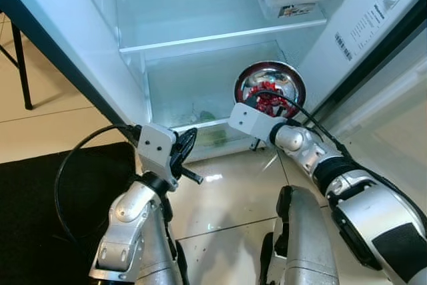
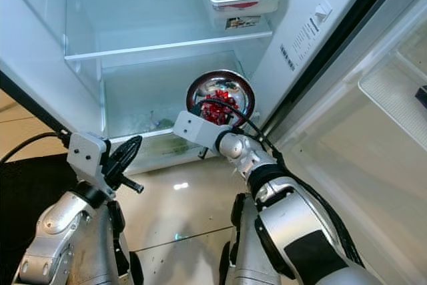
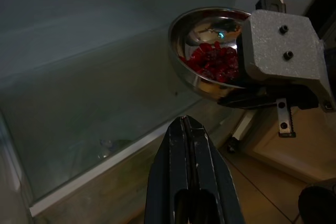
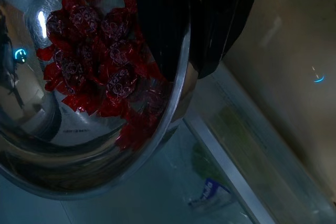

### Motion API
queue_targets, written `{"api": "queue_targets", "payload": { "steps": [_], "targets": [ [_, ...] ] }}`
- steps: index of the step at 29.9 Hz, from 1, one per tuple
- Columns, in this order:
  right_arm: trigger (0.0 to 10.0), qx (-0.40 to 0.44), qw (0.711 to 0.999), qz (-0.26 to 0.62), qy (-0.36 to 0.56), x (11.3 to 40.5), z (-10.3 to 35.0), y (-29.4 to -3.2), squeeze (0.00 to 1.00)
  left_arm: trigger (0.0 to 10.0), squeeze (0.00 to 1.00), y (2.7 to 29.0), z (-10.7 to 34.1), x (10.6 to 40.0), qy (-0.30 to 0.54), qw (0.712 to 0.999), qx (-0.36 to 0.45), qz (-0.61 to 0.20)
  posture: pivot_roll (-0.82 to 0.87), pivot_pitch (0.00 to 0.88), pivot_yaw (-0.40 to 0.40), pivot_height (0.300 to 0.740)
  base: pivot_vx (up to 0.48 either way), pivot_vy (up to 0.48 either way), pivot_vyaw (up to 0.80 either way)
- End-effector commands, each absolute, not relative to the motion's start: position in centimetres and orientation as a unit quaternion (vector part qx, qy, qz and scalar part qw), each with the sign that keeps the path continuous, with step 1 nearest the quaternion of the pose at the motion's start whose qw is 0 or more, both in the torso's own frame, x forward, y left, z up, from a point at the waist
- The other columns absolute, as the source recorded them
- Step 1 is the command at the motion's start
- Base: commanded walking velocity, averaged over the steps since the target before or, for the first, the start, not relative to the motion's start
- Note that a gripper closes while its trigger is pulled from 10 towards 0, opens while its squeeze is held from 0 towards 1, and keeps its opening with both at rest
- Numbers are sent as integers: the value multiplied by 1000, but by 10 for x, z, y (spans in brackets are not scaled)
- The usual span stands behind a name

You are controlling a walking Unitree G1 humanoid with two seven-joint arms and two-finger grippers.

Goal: Restocking fridge

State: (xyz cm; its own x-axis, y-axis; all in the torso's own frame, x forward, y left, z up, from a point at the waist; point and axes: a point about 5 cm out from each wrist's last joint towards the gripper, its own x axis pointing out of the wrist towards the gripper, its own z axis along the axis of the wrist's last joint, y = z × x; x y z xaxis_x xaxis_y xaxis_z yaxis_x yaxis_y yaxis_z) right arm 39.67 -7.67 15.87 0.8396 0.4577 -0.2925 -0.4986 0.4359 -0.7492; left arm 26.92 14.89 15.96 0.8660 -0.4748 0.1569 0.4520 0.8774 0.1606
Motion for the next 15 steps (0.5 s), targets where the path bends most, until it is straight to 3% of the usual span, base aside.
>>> {"api": "queue_targets", "payload": {
  "steps": [1, 4, 5, 7, 15],
  "targets": [
    [10000, -456, 843, 283, 26, 395, 154, -77, 0, 10000, 0, 148, 156, 265, -87, 964, 54, -244, 200, 489, -83, 395, 0, 0, 0],
    [10000, -461, 841, 284, 22, 395, 155, -75, 27, 10000, 0, 151, 157, 266, -86, 965, 58, -241, 203, 489, -82, 395, 0, 0, 0],
    [10000, -461, 840, 283, 21, 396, 156, -75, 145, 10000, 0, 153, 158, 266, -86, 965, 59, -239, 203, 489, -82, 395, 0, 0, 0],
    [10000, -462, 841, 282, 20, 396, 157, -74, 212, 10000, 0, 155, 160, 266, -86, 966, 61, -236, 203, 489, -82, 395, 0, 0, 0],
    [10000, -462, 842, 277, 21, 397, 158, -76, 247, 10000, 0, 164, 157, 267, -79, 970, 62, -223, 206, 488, -86, 395, 0, 0, 0]
  ]
}}
